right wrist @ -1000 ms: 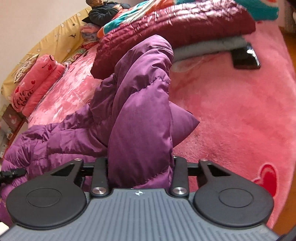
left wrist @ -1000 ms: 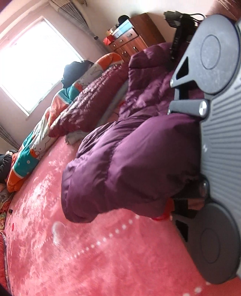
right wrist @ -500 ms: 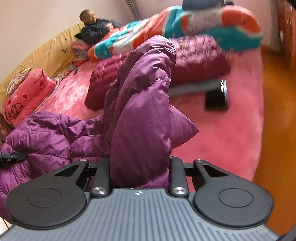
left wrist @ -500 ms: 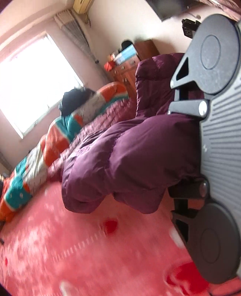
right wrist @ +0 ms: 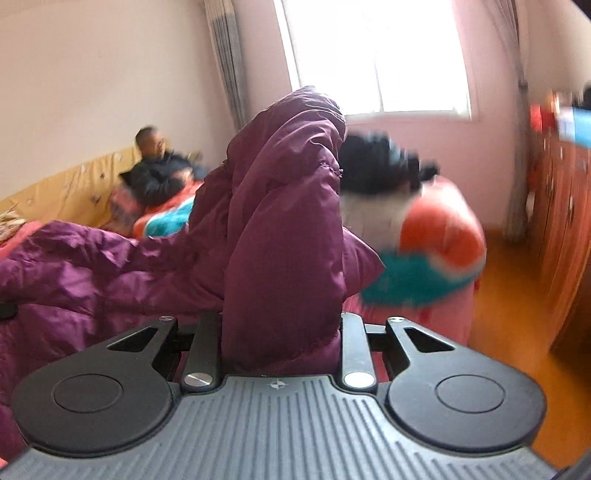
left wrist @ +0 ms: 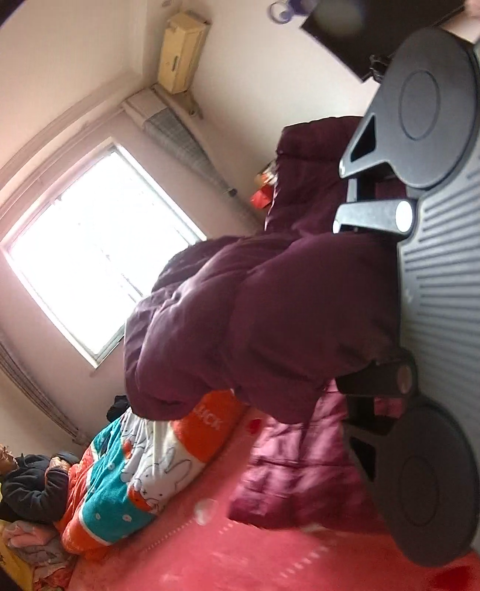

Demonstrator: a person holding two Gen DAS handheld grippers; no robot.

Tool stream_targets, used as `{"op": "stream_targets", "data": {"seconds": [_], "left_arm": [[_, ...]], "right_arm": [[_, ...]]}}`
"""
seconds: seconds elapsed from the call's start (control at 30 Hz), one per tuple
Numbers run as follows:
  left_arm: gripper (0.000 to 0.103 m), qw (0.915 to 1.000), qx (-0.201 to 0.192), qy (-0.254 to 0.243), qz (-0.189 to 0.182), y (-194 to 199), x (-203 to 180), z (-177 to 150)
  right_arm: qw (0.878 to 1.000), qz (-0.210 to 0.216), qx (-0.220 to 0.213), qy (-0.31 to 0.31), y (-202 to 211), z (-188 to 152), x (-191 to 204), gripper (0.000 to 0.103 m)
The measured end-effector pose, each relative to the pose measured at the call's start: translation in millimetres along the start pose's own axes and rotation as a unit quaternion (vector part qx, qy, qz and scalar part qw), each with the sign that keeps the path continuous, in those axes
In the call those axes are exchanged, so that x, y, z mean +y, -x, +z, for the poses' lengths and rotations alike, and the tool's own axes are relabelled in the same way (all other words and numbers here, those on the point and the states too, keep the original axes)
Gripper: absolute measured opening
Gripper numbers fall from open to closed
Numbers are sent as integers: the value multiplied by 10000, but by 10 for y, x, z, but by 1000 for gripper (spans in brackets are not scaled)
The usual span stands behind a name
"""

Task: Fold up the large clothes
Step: 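Lift the folded jacket with both grippers and carry it toward the quilt stack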

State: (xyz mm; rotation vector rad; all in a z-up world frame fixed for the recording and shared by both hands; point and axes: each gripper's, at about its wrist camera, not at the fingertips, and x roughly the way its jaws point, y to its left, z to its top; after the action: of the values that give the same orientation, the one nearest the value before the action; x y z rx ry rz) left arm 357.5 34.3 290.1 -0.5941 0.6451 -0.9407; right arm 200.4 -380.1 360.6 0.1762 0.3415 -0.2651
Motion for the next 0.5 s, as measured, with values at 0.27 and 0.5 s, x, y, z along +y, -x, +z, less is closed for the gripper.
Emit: {"op": "stream_targets", "data": {"seconds": [0.27, 0.5], "left_arm": [[37, 9960, -37, 74, 892, -958, 707, 88], [43, 9894, -6, -302, 1418, -1315, 1023, 2]], "right_arm": [[9966, -490, 176, 631, -1432, -124, -61, 31], [9943, -859, 619, 77, -2357, -618, -362, 33]]}}
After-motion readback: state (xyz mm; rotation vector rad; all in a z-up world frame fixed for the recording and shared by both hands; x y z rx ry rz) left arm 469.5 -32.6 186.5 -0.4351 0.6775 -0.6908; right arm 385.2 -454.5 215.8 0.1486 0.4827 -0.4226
